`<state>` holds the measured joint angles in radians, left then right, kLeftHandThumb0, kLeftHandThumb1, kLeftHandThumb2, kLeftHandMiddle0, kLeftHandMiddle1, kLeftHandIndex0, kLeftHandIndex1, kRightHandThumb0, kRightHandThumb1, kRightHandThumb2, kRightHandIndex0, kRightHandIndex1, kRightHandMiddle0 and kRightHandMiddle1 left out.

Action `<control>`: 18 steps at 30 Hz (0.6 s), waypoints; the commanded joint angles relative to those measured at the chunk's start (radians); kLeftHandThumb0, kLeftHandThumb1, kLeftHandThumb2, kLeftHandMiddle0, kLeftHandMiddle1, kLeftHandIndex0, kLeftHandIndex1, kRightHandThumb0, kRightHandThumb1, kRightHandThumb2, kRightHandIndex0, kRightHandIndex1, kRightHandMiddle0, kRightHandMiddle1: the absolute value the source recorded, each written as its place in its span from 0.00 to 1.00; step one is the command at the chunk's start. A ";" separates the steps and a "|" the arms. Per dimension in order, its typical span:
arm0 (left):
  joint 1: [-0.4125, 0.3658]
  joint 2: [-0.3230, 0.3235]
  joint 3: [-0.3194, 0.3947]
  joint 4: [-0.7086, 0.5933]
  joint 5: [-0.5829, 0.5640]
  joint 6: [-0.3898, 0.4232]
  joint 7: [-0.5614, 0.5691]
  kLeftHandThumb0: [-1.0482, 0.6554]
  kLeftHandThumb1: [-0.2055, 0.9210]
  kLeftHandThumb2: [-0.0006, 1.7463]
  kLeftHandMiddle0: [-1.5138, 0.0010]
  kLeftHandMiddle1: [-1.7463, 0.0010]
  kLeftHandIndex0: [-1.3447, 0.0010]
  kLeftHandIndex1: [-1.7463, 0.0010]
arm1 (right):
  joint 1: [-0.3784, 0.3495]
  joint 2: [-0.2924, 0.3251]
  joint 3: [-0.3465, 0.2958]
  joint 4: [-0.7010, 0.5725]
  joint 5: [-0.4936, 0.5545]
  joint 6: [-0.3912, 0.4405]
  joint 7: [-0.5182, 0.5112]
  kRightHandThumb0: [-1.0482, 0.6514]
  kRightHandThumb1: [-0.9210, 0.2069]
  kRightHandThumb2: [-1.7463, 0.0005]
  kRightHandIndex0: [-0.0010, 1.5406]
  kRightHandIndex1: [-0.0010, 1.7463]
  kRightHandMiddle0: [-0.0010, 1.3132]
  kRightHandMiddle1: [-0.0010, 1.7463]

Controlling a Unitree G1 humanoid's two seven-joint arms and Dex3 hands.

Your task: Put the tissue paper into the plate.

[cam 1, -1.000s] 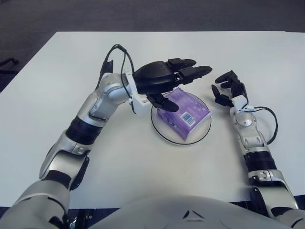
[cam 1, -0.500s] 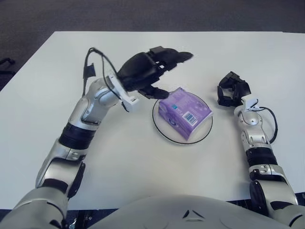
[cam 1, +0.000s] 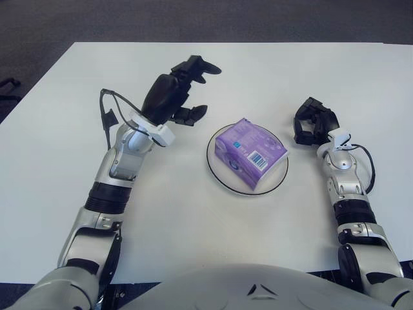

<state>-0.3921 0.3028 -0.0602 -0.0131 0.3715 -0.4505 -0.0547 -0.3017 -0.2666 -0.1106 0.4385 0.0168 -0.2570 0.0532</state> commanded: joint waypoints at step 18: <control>0.108 -0.137 0.187 0.112 -0.449 0.198 0.006 0.37 0.68 0.58 0.30 0.00 0.68 0.00 | 0.162 0.091 -0.017 0.057 0.058 -0.002 0.030 0.35 0.46 0.31 0.80 1.00 0.42 1.00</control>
<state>-0.3072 0.1808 0.0895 0.0784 -0.0315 -0.2942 -0.0576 -0.2935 -0.2639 -0.1312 0.4235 0.0466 -0.2569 0.0787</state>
